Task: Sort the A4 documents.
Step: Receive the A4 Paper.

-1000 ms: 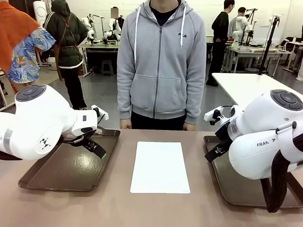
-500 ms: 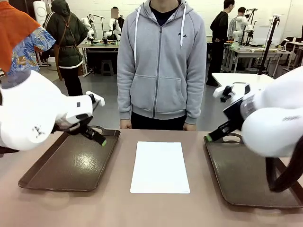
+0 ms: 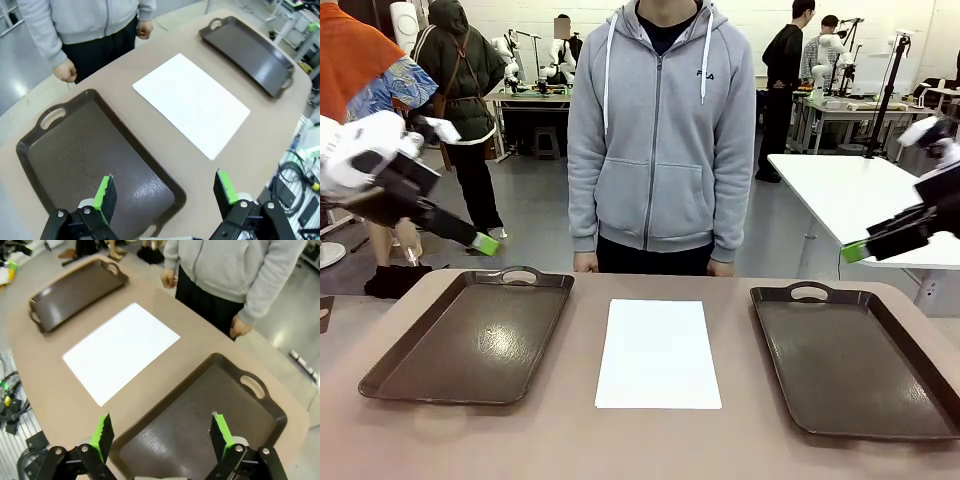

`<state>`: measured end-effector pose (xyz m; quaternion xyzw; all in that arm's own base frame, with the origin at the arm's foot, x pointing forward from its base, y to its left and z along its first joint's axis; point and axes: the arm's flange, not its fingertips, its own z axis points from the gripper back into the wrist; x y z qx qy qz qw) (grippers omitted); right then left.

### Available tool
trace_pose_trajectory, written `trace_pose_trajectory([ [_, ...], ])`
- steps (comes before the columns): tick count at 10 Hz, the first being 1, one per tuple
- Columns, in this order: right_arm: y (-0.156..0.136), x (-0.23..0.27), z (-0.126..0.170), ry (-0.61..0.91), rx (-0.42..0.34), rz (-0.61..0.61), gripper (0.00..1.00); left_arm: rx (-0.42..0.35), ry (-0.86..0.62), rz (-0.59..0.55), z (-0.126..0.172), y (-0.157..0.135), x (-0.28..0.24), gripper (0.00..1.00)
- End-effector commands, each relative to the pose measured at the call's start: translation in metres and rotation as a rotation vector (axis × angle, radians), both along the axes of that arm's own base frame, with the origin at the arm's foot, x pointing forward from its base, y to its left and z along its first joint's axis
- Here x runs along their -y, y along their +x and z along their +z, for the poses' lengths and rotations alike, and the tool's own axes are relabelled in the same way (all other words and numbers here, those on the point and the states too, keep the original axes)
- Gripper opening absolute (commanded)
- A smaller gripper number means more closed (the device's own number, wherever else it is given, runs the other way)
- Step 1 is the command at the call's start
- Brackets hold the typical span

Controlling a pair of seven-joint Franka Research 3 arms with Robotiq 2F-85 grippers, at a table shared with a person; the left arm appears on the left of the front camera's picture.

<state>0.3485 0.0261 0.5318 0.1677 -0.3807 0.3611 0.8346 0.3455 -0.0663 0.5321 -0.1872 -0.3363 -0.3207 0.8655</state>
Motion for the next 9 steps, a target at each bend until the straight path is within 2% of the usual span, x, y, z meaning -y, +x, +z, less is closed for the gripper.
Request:
trace_pose_trajectory([
  [1,-0.029,0.007,-0.016,0.059,0.008,0.037,1.0,-0.032,0.036,-0.062,-0.045,-0.057,-0.027,1.0],
  [3,-0.04,0.012,-0.009,0.107,0.05,0.054,1.0,-0.055,-0.005,-0.099,-0.042,-0.057,-0.035,1.0],
  [5,-0.039,0.018,-0.008,0.138,0.05,0.054,1.0,-0.05,-0.009,-0.082,-0.042,-0.057,-0.04,1.0],
  [9,-0.036,0.018,-0.006,0.111,0.04,0.064,1.0,-0.032,-0.042,-0.122,-0.041,-0.065,-0.034,1.0],
])
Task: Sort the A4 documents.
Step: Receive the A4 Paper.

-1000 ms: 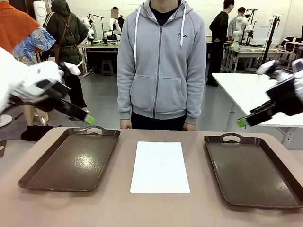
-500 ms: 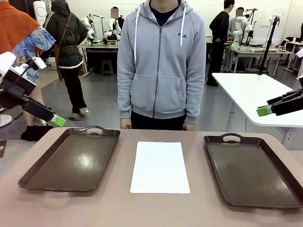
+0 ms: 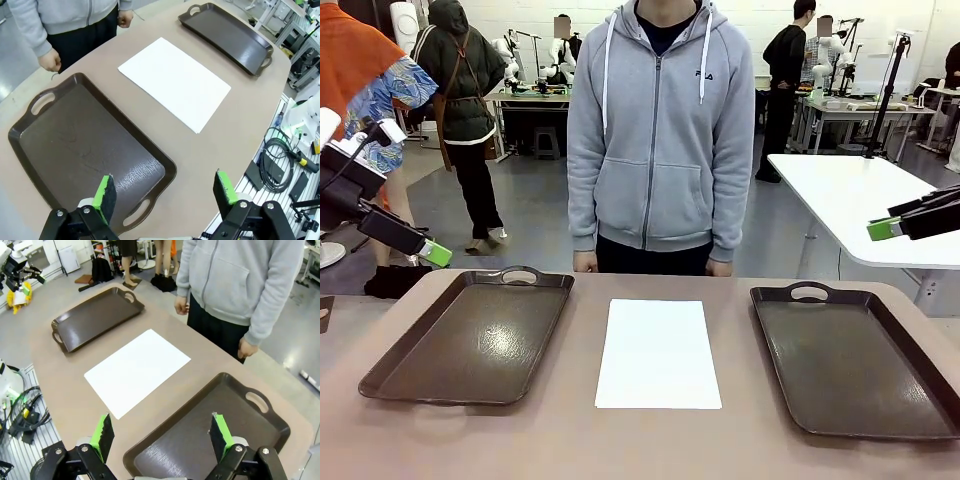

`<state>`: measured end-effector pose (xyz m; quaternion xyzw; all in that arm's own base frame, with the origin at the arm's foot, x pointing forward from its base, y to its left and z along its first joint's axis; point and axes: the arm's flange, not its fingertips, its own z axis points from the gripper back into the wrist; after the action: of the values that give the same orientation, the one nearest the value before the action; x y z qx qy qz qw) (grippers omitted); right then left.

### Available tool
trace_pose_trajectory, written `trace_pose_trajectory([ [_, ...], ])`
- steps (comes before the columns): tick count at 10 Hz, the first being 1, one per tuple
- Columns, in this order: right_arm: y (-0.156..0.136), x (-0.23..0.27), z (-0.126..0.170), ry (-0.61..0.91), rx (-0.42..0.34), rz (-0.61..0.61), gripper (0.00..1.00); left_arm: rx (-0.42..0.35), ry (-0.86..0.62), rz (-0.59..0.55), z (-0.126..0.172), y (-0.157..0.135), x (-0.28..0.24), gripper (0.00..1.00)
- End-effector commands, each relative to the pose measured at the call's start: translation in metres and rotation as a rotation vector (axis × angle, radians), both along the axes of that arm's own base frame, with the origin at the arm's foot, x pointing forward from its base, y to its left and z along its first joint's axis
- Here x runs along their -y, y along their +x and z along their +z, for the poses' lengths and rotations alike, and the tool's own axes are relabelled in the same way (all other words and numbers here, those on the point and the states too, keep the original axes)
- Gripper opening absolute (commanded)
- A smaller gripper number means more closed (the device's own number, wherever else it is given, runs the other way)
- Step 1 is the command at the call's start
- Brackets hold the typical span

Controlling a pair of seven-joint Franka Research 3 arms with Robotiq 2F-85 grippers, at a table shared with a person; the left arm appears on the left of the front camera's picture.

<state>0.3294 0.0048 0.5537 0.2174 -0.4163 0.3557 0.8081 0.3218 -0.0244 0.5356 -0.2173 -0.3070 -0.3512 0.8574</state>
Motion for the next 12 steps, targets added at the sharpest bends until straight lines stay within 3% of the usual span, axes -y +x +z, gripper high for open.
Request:
trace_pose_trajectory([
  [1,-0.015,-0.005,-0.029,-0.034,-0.015,0.032,1.0,0.025,-0.03,-0.034,-0.043,-0.043,0.008,1.0],
  [12,-0.016,0.012,-0.03,-0.098,-0.083,-0.009,1.0,0.02,-0.018,-0.04,-0.047,-0.045,0.015,1.0],
])
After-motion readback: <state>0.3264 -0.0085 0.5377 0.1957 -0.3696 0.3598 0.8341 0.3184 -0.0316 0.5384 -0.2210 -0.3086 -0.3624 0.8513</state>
